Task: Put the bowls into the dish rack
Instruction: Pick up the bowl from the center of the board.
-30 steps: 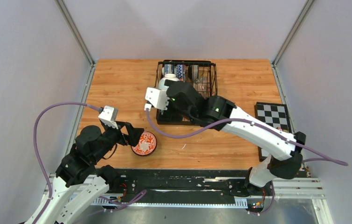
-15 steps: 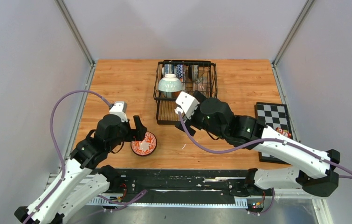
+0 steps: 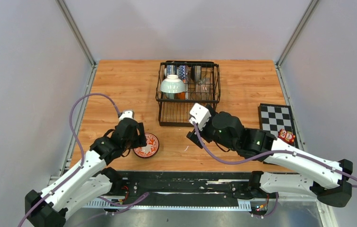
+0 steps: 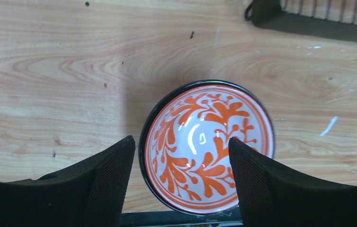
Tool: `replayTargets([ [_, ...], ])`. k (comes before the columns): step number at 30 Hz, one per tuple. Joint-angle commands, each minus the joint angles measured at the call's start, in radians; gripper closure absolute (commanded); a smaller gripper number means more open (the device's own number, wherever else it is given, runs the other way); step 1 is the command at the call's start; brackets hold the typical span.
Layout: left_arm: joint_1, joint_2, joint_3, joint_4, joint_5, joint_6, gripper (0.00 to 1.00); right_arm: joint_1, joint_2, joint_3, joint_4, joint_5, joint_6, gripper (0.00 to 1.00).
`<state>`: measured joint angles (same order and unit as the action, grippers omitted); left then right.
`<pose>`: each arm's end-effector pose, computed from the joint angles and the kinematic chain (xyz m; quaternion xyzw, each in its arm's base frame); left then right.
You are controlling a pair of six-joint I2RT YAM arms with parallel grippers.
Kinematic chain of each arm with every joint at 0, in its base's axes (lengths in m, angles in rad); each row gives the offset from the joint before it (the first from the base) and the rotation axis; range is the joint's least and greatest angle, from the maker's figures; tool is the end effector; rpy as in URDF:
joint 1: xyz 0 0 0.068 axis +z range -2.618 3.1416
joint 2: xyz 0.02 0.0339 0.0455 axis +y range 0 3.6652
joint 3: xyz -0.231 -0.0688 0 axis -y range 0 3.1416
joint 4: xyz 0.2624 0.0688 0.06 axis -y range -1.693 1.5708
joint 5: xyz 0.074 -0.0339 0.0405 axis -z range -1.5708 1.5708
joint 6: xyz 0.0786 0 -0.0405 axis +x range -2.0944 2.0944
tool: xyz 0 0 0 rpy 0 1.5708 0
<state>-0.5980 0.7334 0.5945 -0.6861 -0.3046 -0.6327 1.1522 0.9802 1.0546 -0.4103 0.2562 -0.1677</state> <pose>0.1932 -0.1031 0.1818 -0.0712 0.9194 -0.0925 0.3756 0.1362 0.2571 0.3353 -0.4374 0.6842 0.1796 0.5553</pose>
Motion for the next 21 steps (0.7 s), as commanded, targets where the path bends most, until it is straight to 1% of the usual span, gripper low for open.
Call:
replayTargets([
  [1,-0.004,0.039,-0.048,0.062,-0.052,-0.044,0.27,0.011,-0.033,-0.037,0.035,-0.021,0.036,0.13],
  [6,-0.005,0.094,-0.071,0.094,-0.066,-0.05,0.32,0.009,-0.033,-0.056,0.051,-0.063,0.062,0.14],
  [10,-0.005,0.129,-0.089,0.126,-0.055,-0.049,0.42,0.01,-0.025,-0.08,0.064,-0.079,0.087,0.15],
  [12,-0.005,0.145,-0.093,0.137,-0.043,-0.047,0.45,0.01,-0.022,-0.091,0.07,-0.083,0.099,0.15],
  [14,-0.005,0.156,-0.1,0.146,-0.031,-0.044,0.52,0.01,-0.021,-0.102,0.073,-0.087,0.11,0.15],
  [21,-0.006,0.173,-0.124,0.227,0.058,-0.047,0.84,0.011,-0.027,-0.136,0.073,-0.095,0.155,0.17],
])
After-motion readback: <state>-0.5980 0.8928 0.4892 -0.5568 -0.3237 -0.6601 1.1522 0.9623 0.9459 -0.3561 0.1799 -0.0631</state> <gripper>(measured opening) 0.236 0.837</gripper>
